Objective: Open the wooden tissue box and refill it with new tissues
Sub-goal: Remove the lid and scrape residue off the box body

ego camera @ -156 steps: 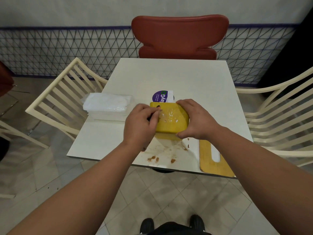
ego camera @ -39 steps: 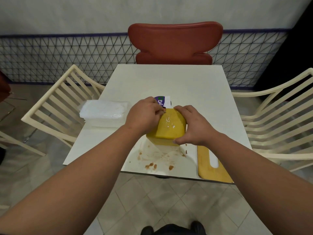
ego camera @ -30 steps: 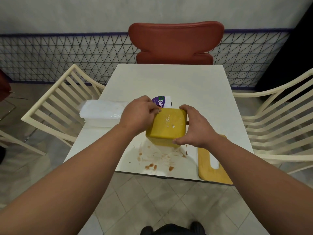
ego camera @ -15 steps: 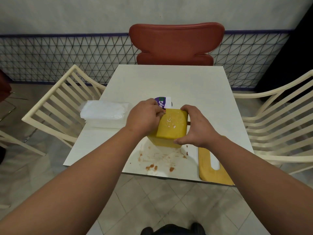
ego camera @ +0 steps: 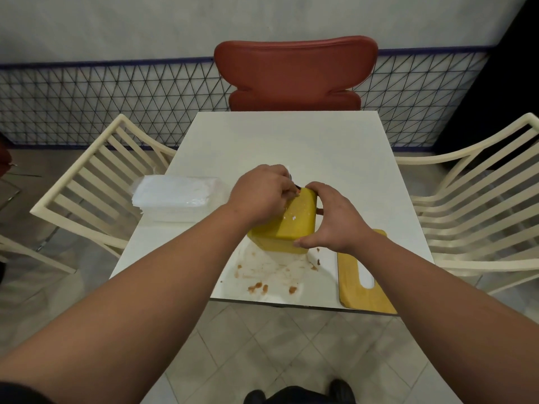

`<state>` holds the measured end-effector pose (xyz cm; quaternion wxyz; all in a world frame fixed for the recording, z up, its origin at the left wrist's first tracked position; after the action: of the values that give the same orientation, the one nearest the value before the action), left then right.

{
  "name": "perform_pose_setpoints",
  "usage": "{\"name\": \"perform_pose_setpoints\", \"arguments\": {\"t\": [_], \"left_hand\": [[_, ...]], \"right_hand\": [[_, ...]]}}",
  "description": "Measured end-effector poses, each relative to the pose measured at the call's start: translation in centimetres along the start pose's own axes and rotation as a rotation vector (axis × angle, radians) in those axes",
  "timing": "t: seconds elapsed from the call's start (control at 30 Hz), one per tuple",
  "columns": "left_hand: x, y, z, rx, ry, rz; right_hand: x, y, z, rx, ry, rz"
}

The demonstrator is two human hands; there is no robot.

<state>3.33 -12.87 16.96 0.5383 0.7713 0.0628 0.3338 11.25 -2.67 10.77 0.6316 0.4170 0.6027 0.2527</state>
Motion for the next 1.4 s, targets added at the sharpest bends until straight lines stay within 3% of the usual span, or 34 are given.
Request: {"name": "perform_pose_setpoints", "arguments": {"t": [0.2, 0.37, 0.77, 0.9, 1.07, 1.2, 1.4], "left_hand": [[1.9, -1.0, -1.3, -0.084, -0.117, 0.0], [-1.1, 0.8, -0.5, -0.055, -0.105, -0.021], [2.2, -1.5, -1.0, -0.127, -0.201, -0.059], [3.4, -2.7, 0.0, -0.319, -0.335, -0.157], [3.0, -1.6, -0.9, -0.257, -0.291, -0.164], [4.2, -2.8, 0.1, -0.377, -0.405, -0.228], [3.4, -1.2, -2.3, -0.227, -0.244, -0.226]], "right_hand": [[0.4, -0.1, -0.1, 0.002, -0.036, 0.007], [0.3, -0.2, -0.3, -0.004, -0.029, 0.024], [0.3, -0.1, -0.4, -0.008, -0.029, 0.034], [0.5, 0.0, -0.3, -0.009, -0.032, 0.044], [0.4, 0.1, -0.6, -0.019, -0.04, 0.054], [0.3, 0.0, -0.5, -0.02, -0.028, 0.054], [0.0, 0.2, -0.5, -0.02, -0.024, 0.052]]}}
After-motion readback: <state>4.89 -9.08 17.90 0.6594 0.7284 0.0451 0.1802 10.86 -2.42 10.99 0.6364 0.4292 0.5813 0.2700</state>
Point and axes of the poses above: each hand's wrist, its own z-axis away from the middle knuckle, its own y-axis out of the back of the hand, x = y × z, the point moved 8 cm from there along -z, towards the middle knuckle, and after that the axes turned 13 degrees about z, right-handed, at the moved point
